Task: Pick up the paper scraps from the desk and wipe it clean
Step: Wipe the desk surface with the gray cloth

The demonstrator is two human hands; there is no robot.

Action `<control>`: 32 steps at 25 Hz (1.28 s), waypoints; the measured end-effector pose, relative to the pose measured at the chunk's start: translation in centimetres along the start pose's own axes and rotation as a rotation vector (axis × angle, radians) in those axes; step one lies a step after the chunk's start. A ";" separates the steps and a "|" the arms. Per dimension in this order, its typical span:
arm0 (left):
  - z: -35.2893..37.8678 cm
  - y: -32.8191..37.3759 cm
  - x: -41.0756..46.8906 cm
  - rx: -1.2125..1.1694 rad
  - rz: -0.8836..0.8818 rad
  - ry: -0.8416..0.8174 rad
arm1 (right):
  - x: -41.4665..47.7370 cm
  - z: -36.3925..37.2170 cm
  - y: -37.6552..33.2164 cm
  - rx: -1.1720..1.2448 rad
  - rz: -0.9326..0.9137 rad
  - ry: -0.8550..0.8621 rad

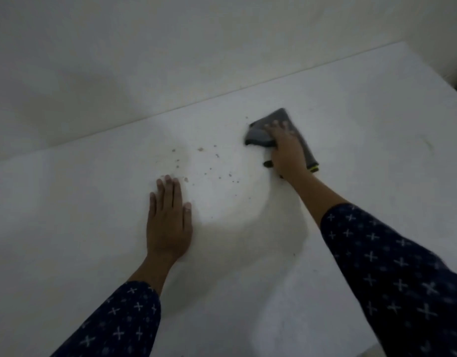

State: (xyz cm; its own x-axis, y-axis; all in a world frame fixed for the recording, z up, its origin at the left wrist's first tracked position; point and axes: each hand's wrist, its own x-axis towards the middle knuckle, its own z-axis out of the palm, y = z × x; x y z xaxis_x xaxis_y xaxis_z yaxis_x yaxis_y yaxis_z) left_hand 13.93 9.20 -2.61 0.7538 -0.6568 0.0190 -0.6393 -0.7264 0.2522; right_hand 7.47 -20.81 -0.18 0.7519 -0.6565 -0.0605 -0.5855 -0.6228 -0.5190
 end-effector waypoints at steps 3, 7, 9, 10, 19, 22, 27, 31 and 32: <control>0.0 -0.2 0.1 -0.012 -0.002 0.011 | -2.6 0.7 -3.8 0.071 0.110 0.102; 0.1 -0.1 0.1 -0.054 0.015 0.033 | -9.5 6.9 -11.4 -0.020 -0.416 -0.256; 0.0 -0.1 0.2 -0.025 0.014 0.048 | -7.0 7.4 -10.2 0.051 -0.428 -0.200; 0.0 -0.1 0.1 -0.002 0.012 0.042 | -5.1 6.9 -9.0 0.083 -0.384 -0.152; -0.3 0.0 0.0 -0.008 0.002 0.034 | 2.4 -6.2 7.0 -0.077 0.296 0.188; -0.2 0.0 0.2 -0.006 -0.014 0.054 | 0.5 -6.7 3.8 0.082 0.246 0.146; -0.5 -0.8 -0.2 -0.022 -0.007 0.034 | -8.2 -0.7 -5.8 0.093 -0.323 -0.093; -2.2 -5.0 -2.5 -0.019 -0.071 0.067 | -14.8 3.5 -6.8 -0.113 -0.902 -0.623; -2.4 -6.4 -3.6 -0.017 -0.101 0.074 | -15.7 4.7 -8.0 -0.118 -0.944 -0.721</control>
State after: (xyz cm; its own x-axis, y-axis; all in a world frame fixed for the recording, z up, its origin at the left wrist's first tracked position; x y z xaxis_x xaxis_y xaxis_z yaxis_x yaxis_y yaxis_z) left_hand 15.71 16.70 -1.96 0.8235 -0.5636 0.0640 -0.5577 -0.7839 0.2729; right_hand 1.79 -3.47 0.92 0.8752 0.4484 -0.1816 0.2941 -0.7912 -0.5361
